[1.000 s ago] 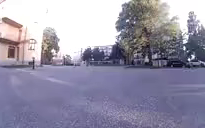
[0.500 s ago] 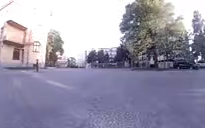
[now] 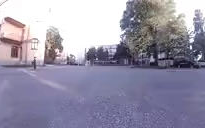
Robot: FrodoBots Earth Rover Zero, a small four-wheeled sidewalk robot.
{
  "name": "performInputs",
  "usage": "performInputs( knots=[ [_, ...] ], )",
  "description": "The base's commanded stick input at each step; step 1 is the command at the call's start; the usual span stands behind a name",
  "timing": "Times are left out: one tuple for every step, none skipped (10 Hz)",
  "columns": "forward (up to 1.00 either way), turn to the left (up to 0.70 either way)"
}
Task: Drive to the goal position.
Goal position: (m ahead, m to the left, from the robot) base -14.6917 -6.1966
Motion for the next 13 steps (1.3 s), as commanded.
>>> performInputs(
  knots=[
    [0.70, -0.35],
    [0.70, -0.35],
    [0.70, -0.35],
    [0.70, -0.35],
    [0.70, -0.35],
    [0.70, -0.35],
    [0.70, -0.35],
    [0.70, -0.35],
    [0.70, -0.35],
    [0.70, -0.35],
    [0.70, -0.35],
    [0.70, -0.35],
    [0.70, -0.35]
  ],
)
